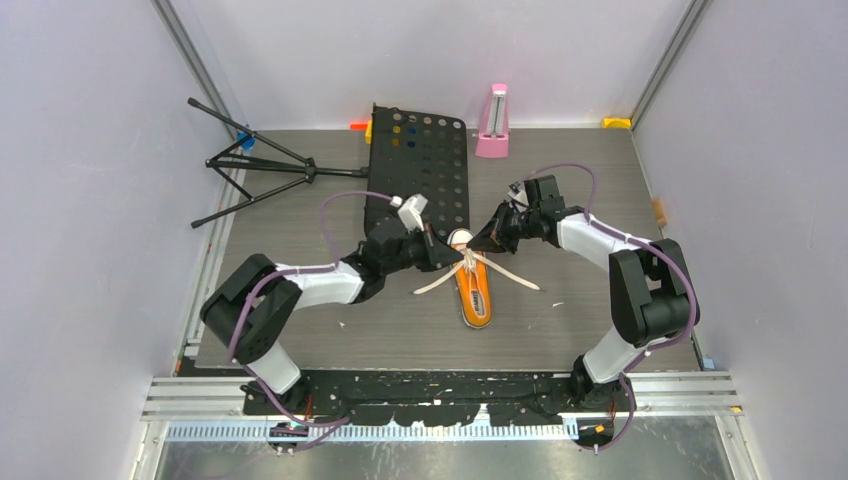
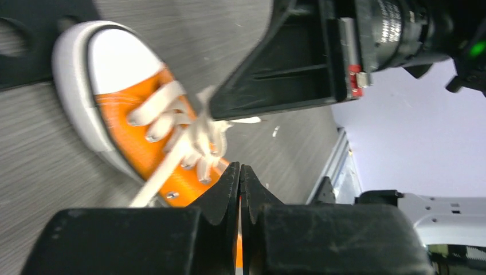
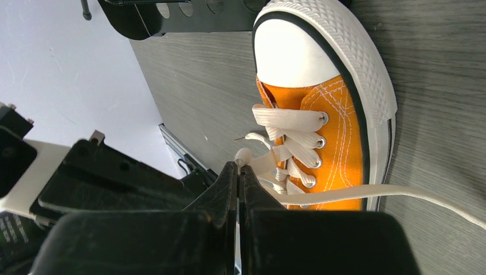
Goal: Tie the shoes
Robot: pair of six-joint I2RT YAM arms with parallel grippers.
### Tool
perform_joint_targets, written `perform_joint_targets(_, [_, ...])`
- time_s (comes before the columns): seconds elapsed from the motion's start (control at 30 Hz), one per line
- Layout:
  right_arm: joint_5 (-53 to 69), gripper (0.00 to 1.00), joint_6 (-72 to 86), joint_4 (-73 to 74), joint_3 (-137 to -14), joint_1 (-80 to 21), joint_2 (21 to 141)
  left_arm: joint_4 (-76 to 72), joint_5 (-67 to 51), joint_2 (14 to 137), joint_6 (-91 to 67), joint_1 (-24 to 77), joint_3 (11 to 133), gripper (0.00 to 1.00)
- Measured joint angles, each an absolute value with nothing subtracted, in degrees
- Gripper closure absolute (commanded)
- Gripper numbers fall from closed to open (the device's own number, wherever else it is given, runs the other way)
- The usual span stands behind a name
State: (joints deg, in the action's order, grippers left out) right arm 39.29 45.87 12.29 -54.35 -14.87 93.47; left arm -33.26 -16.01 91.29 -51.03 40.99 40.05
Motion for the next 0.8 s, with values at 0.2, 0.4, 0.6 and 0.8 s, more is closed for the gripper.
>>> perform_joint_targets(0.2, [39.2, 1.0, 45.8, 12.3, -54.3, -14.9, 93.5, -37.0, -16.6, 96.2, -52.8, 45.0, 43.1, 1.0])
perform_joint_targets(0.4, [39.3, 1.0, 45.8, 12.3, -54.3, -14.9, 93.5, -34.7, -13.6, 98.6, -52.5, 45.9, 46.0, 1.0])
perform_joint_targets(0.6, [39.3, 1.0, 45.9, 12.1, -54.3, -14.9, 93.5, -32.2, -8.8, 98.5, -52.1, 45.9, 45.9, 1.0])
perform_joint_targets(0.8, [39.3, 1.0, 46.0, 12.1, -54.3, -14.9, 93.5, -29.7, -6.3, 98.1, -51.8, 45.9, 45.9, 1.0])
